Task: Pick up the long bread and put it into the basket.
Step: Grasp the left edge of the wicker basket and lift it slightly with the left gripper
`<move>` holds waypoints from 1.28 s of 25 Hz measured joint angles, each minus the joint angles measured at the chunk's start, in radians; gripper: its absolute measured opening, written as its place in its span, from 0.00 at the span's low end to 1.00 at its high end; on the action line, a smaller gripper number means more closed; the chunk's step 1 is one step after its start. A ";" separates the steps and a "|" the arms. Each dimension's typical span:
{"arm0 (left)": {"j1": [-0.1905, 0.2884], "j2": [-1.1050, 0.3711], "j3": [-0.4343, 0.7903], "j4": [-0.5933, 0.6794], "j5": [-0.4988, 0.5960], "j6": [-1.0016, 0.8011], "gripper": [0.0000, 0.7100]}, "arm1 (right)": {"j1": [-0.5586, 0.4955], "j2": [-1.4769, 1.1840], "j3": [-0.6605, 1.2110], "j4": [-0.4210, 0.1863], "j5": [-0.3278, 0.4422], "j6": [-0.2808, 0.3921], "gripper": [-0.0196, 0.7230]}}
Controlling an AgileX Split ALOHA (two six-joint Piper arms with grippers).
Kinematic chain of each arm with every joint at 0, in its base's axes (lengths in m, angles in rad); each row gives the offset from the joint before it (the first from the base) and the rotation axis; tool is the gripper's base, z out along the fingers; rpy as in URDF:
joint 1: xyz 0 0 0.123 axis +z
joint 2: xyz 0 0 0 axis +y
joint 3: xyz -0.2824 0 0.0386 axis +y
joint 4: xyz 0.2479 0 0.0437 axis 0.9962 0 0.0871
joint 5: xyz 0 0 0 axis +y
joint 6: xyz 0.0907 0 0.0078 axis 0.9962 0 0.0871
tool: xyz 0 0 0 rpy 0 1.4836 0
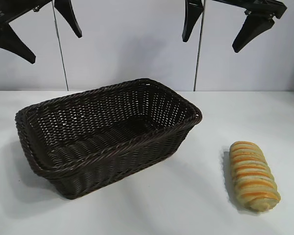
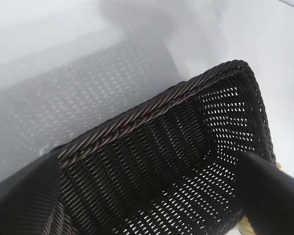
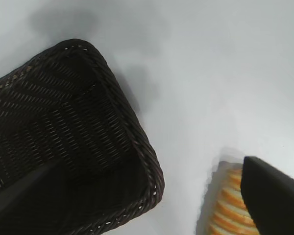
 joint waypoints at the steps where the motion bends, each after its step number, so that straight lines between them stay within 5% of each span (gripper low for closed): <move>1: 0.003 0.000 0.000 0.000 0.005 0.001 0.98 | 0.000 0.000 0.000 0.000 0.001 0.000 0.96; 8: -0.009 -0.038 0.012 0.101 0.124 -0.013 0.98 | 0.000 0.000 0.000 0.000 0.018 0.000 0.96; 14: -0.071 -0.188 0.189 0.235 0.124 -0.145 0.98 | 0.000 0.000 0.000 0.000 0.036 0.000 0.96; 23: -0.081 -0.231 0.614 0.114 -0.208 -0.209 0.98 | 0.000 0.000 0.000 0.000 0.053 0.000 0.96; 29: -0.081 -0.098 0.678 0.077 -0.352 -0.177 0.98 | 0.000 0.000 0.000 0.000 0.053 0.000 0.96; 32: -0.081 -0.053 0.678 0.041 -0.389 -0.146 0.86 | 0.000 0.000 0.000 0.000 0.053 -0.001 0.96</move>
